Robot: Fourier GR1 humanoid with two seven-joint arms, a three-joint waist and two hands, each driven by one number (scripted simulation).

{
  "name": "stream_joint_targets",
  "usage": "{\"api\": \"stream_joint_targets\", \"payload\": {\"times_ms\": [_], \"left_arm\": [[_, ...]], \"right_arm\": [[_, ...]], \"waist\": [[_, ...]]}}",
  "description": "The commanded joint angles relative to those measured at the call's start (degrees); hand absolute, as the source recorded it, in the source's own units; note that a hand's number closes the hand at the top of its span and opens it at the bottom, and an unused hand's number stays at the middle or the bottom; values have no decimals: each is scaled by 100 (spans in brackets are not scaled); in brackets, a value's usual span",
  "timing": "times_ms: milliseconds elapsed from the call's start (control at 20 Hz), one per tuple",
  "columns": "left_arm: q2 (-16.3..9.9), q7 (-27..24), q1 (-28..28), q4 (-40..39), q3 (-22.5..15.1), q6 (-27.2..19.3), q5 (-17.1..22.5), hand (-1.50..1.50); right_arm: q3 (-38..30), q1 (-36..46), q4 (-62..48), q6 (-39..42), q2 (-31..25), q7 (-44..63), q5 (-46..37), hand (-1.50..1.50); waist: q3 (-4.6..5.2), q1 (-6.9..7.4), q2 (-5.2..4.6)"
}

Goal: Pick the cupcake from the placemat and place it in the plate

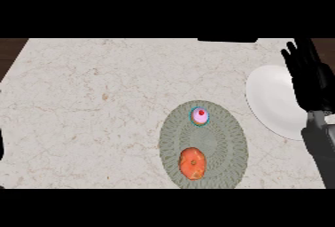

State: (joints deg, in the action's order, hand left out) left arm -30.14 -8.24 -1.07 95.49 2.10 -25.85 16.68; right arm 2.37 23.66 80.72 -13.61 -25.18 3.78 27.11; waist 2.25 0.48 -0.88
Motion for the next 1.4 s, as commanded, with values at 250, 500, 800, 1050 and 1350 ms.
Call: {"api": "stream_joint_targets", "payload": {"times_ms": [250,500,800,1050,1350], "left_arm": [[-62,1461,629,-744,-1150,907,-17,0],[272,1200,354,-1080,-1141,1120,286,0],[506,1395,817,-1375,-1317,1185,-15,0],[659,1692,1225,-1434,-1289,1110,-132,0],[762,1265,1033,-1848,-1077,1514,-196,0]], "right_arm": [[639,-407,108,-493,688,-825,-860,150],[374,-1267,-230,-2404,951,-1807,-1956,-150],[1615,-1952,-513,-2549,1357,-2239,-3103,-150],[2108,-2166,66,-2413,712,-675,-3859,-150],[2397,-1637,811,-2090,650,1308,-4951,-150]], "waist": [[-230,-228,62],[-235,-420,45],[-222,-76,86],[-216,-107,99],[-216,-61,95]]}}
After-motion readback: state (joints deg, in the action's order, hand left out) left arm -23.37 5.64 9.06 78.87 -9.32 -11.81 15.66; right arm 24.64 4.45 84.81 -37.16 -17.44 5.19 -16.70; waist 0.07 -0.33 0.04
